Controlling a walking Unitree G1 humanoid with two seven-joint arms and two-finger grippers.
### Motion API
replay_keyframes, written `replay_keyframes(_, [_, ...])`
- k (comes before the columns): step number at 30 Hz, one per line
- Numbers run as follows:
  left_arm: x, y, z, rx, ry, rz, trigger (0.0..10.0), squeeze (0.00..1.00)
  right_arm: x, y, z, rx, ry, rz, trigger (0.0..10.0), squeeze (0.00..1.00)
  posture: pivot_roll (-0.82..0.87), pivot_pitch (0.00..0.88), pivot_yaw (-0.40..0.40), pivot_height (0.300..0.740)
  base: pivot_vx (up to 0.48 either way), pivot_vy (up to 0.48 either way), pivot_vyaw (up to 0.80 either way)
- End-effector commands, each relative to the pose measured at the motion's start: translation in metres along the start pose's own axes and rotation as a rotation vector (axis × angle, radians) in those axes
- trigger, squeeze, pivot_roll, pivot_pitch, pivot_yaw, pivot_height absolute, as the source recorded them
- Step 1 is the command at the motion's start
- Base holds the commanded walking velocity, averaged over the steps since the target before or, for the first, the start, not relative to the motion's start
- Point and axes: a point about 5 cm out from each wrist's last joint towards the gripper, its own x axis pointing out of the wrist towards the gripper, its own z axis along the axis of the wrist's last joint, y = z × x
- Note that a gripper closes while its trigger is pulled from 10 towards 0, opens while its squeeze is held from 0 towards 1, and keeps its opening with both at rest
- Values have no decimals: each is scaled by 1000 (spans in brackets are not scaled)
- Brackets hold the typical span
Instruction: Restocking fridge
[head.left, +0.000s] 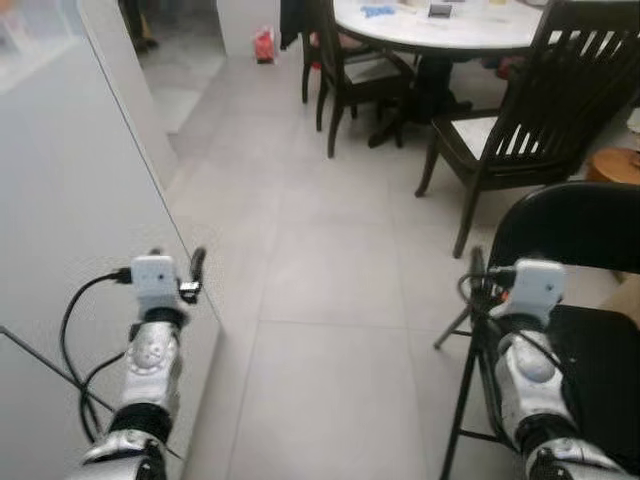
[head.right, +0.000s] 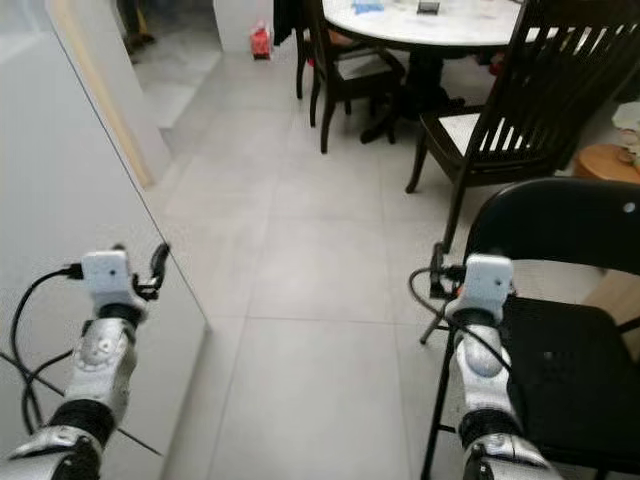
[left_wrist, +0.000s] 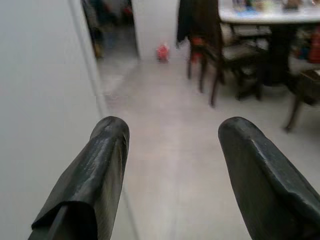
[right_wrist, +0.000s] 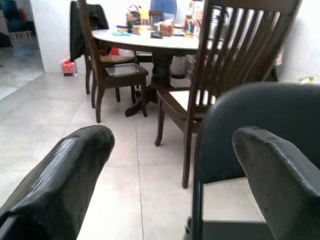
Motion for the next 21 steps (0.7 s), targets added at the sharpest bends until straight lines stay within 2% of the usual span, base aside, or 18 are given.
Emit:
replay_keyframes(1, [-13, 4, -13, -19, 40, 17, 10000, 0, 2, 1, 8, 9, -56, 15, 10000, 0, -125, 0, 34, 740, 0, 0, 0])
replay_keyframes(4, [-15, -2, -3, -51, -38, -16, 10000, 0, -7, 5, 8, -20, -93, 54, 10000, 0, -132, 0, 23, 740, 0, 0, 0])
replay_keyframes(6, [-23, -5, 1, -76, -78, -24, 10000, 0, -17, 5, 11, -61, -144, 82, 10000, 0, -147, 0, 24, 740, 0, 0, 0])
replay_keyframes(9, [-37, -3, 2, -90, -91, -27, 10000, 0, -33, -2, 15, -85, -185, 55, 10000, 0, -173, 0, 36, 740, 0, 0, 0])
replay_keyframes(11, [-41, -2, 1, -96, -87, -27, 10000, 0, -38, -4, 15, -87, -188, 46, 10000, 0, -173, 0, 36, 740, 0, 0, 0])
replay_keyframes(12, [-51, 2, -3, -71, -60, -30, 10000, 0, -50, -8, 13, -71, -183, 27, 10000, 0, -205, 0, 42, 740, 0, 0, 0])
replay_keyframes(13, [-51, 2, -3, -71, -60, -30, 10000, 0, -50, -8, 13, -71, -183, 27, 10000, 0, -205, 0, 42, 740, 0, 0, 0])
replay_keyframes(15, [-65, 13, -12, -20, -11, -34, 10000, 0, -69, -13, 0, -93, -124, 22, 10000, 0, -219, 0, 44, 740, 0, 0, 0])
replay_keyframes(17, [-69, 17, -15, -10, 6, -26, 10000, 0, -74, -15, -6, -100, -97, 14, 10000, 0, -219, 0, 44, 740, 0, 0, 0])
replay_keyframes(18, [-74, 22, -17, -1, 28, -14, 10000, 0, -82, -18, -13, -100, -60, 4, 10000, 0, -217, 0, 42, 740, 0, 0, 0])
replay_keyframes(19, [-88, 34, -17, 18, 57, 8, 10000, 0, -97, -22, -24, -82, 2, -24, 10000, 0, -196, 0, 42, 740, 0, 0, 0])
replay_keyframes(20, [-88, 34, -17, 18, 57, 8, 10000, 0, -97, -22, -24, -82, 2, -24, 10000, 0, -196, 0, 42, 740, 0, 0, 0])
replay_keyframes(21, [-95, 39, -17, 31, 74, 17, 10000, 0, -105, -25, -28, -75, 36, -41, 10000, 0, -196, 0, 42, 740, 0, 0, 0])
